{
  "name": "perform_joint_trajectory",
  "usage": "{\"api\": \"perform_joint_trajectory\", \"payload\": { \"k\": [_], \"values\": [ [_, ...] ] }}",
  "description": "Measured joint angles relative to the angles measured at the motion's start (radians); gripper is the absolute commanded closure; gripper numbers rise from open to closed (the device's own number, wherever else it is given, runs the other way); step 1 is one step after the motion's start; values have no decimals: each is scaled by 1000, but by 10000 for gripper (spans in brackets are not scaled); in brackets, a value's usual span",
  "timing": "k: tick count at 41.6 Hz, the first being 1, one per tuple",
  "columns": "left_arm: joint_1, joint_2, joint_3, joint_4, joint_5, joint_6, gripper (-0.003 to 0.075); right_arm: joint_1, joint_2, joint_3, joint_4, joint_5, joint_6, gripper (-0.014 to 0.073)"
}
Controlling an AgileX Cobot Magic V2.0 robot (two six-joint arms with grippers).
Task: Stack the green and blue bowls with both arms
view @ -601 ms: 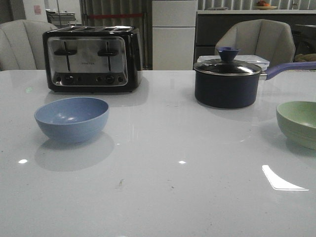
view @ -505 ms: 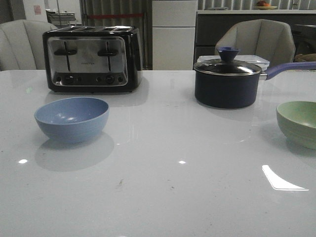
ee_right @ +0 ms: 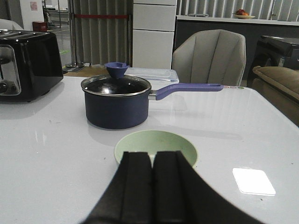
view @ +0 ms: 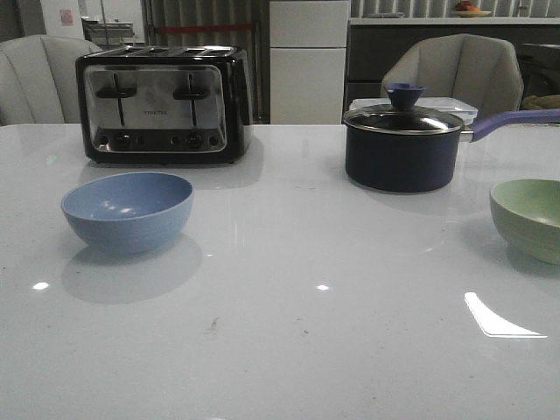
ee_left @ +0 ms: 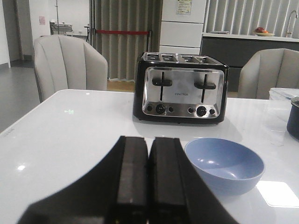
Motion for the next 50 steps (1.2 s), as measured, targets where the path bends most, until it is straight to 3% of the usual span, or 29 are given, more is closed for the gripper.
{"api": "perform_joint_trajectory", "payload": {
  "k": [15, 25, 40, 50],
  "values": [
    [0, 0, -8, 0, -36, 0, 627, 0, 0, -26, 0, -21, 0, 540],
    [0, 2, -210, 8, -7, 0, 627, 0, 0, -287, 0, 105, 0, 540],
    [0, 255, -654, 25, 353, 0, 627, 0, 276, -703, 0, 432, 0, 540],
    [0, 428, -703, 27, 545, 0, 627, 0, 480, -755, 0, 628, 0, 540]
  ]
}}
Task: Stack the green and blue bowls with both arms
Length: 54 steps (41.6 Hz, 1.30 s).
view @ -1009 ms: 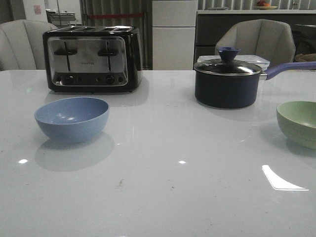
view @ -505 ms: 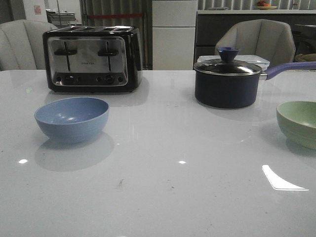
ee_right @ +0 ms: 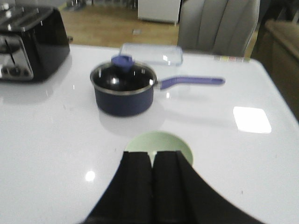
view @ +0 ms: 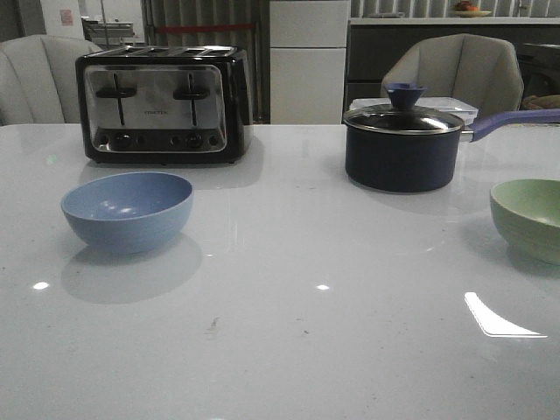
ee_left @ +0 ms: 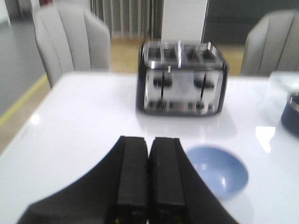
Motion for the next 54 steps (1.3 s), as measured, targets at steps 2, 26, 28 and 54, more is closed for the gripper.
{"api": "perform_joint_trajectory", "payload": {
  "k": [2, 26, 28, 54],
  "values": [
    [0, 35, 2, 0, 35, 0, 627, 0, 36, 0, 0, 36, 0, 540],
    [0, 292, 4, 16, 107, 12, 398, 0, 376, 0, 0, 176, 0, 160],
    [0, 299, 4, 17, 107, 16, 294, 0, 398, 0, 0, 174, 0, 95],
    [0, 313, 4, 19, 107, 26, 245, -253, 946, -273, 78, 121, -33, 74]
  ]
}}
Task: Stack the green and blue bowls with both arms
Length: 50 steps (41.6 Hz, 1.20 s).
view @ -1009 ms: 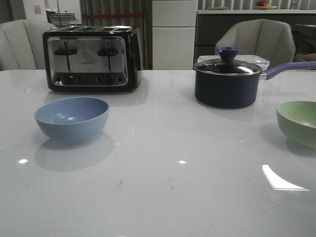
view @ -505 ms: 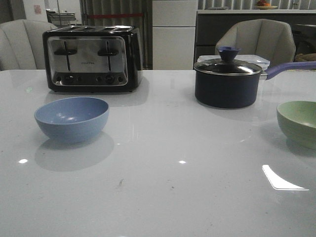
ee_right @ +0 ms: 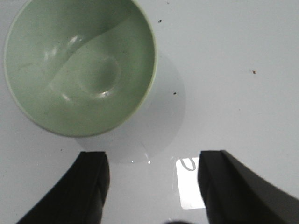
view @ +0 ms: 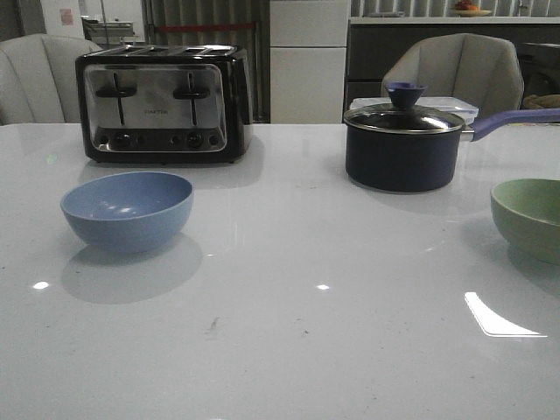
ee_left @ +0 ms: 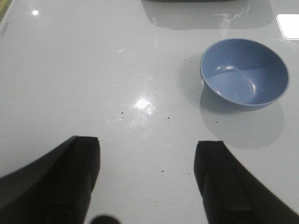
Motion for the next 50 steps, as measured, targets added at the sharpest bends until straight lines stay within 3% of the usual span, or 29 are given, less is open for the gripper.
{"api": "perform_joint_trajectory", "payload": {
  "k": [17, 26, 32, 39, 50],
  "values": [
    [0, 0, 0, 0, 0, 0, 245, -16, 399, -245, 56, -6, -53, 81],
    [0, 0, 0, 0, 0, 0, 245, -16, 499, -334, 58, 41, -62, 344],
    [0, 0, 0, 0, 0, 0, 245, -16, 524, -369, 58, 73, -66, 461],
    [0, 0, 0, 0, 0, 0, 245, -16, 525, -379, 65, 83, -72, 524],
    [0, 0, 0, 0, 0, 0, 245, 39, 451, -379, 82, 107, -109, 526]
  ]
}}
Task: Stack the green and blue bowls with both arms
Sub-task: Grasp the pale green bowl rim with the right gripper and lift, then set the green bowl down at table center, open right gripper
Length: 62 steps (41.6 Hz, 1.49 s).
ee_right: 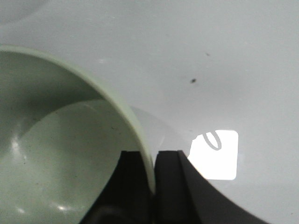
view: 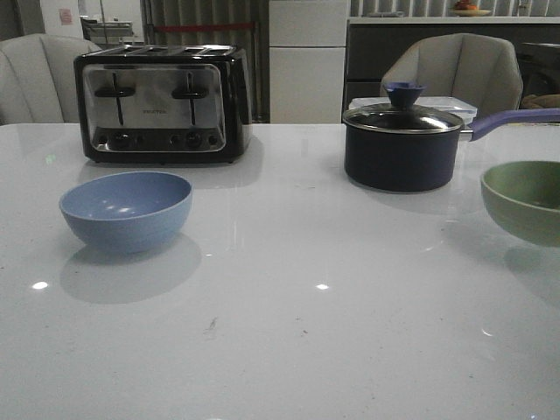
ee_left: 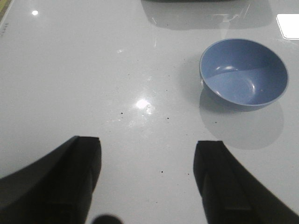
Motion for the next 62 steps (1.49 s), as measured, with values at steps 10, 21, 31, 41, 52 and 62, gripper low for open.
{"api": "perform_joint_trajectory", "payload": {
  "k": [10, 21, 31, 41, 52, 62],
  "values": [
    [0, 0, 0, 0, 0, 0, 245, 211, -93, 0, 55, 14, -36, 525],
    [0, 0, 0, 0, 0, 0, 245, 477, -67, 0, 64, 10, -38, 525],
    [0, 0, 0, 0, 0, 0, 245, 601, 15, 0, 65, -30, -38, 523],
    [0, 0, 0, 0, 0, 0, 245, 621, 73, 0, 65, -79, -40, 398],
    [0, 0, 0, 0, 0, 0, 245, 621, 88, 0, 66, -93, -40, 163],
    [0, 0, 0, 0, 0, 0, 245, 624, -28, 29, 66, -108, -42, 166]
  ]
}}
